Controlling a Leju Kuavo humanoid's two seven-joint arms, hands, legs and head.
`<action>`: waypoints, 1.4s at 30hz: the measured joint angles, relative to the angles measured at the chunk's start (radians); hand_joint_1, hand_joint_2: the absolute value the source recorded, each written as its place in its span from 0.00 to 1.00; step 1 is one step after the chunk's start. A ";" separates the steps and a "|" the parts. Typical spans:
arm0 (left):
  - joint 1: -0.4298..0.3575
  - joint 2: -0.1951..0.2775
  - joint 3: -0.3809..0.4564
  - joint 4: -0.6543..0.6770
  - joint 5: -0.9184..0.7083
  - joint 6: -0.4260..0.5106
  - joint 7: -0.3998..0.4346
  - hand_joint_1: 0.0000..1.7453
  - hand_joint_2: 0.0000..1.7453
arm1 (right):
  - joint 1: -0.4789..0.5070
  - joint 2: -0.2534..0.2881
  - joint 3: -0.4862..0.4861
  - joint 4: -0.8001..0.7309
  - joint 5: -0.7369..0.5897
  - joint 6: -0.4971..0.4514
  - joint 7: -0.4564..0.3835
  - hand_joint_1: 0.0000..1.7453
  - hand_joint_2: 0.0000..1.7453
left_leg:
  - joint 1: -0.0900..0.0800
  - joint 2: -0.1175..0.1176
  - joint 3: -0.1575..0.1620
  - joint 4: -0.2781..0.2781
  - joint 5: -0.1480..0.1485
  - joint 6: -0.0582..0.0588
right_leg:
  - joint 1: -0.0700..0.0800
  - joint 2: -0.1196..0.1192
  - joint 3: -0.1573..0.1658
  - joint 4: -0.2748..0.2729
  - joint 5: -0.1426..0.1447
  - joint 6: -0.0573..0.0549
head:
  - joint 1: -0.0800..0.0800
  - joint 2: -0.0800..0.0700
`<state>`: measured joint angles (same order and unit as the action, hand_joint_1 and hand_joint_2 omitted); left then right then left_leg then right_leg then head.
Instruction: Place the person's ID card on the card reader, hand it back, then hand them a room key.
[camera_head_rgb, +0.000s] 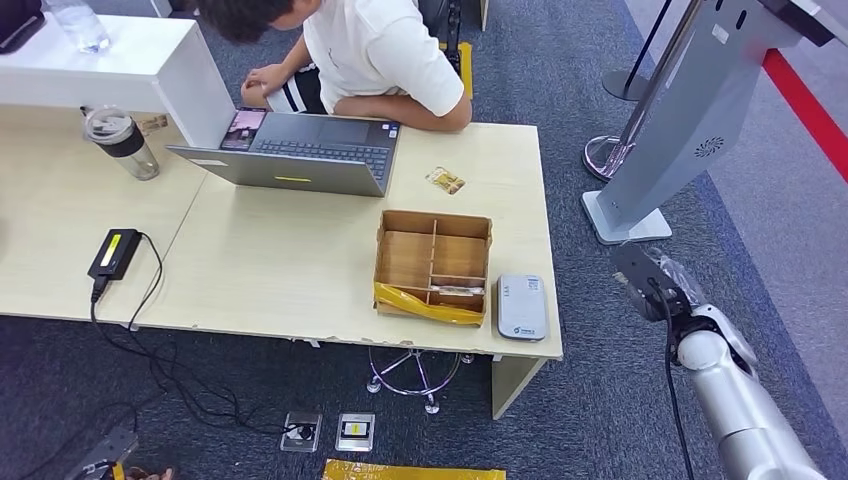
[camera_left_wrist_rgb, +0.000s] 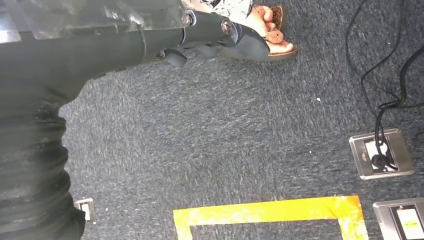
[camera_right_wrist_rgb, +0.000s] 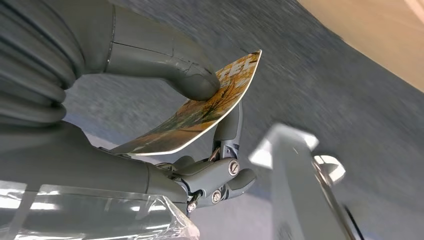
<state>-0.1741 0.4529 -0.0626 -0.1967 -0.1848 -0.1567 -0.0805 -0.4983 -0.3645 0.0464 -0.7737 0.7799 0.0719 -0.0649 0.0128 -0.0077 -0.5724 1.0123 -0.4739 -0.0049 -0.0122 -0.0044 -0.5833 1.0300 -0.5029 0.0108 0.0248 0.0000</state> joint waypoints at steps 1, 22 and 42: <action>-0.001 0.001 0.000 0.000 -0.003 -0.003 0.000 0.00 1.00 | -0.001 0.000 0.001 0.020 -0.002 0.018 -0.001 1.00 1.00 | 0.000 0.000 0.000 0.000 0.000 0.000 | 0.000 0.000 0.000 0.000 0.000 0.000 | 0.000 0.000; -0.049 0.005 0.006 0.000 -0.059 -0.035 0.030 0.00 1.00 | -0.010 -0.066 0.095 0.135 -0.093 0.282 0.038 1.00 1.00 | 0.000 0.000 0.000 0.000 0.000 0.000 | 0.000 0.000 0.000 0.000 0.000 0.000 | 0.000 0.000; -0.034 0.000 0.024 0.000 -0.085 -0.018 0.008 0.00 1.00 | 0.038 -0.065 -0.031 -0.400 -0.042 -0.078 0.083 1.00 1.00 | 0.000 0.000 0.000 0.000 0.000 0.000 | 0.000 0.000 0.001 0.001 0.000 0.000 | 0.000 0.000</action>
<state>-0.2082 0.4534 -0.0385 -0.1965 -0.2693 -0.1751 -0.0725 -0.4602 -0.4296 0.0156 -1.1739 0.7378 -0.0065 0.0181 0.0132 -0.0082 -0.5722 1.0123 -0.4736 -0.0051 -0.0119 -0.0046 -0.5826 1.0306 -0.5028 0.0107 0.0250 0.0000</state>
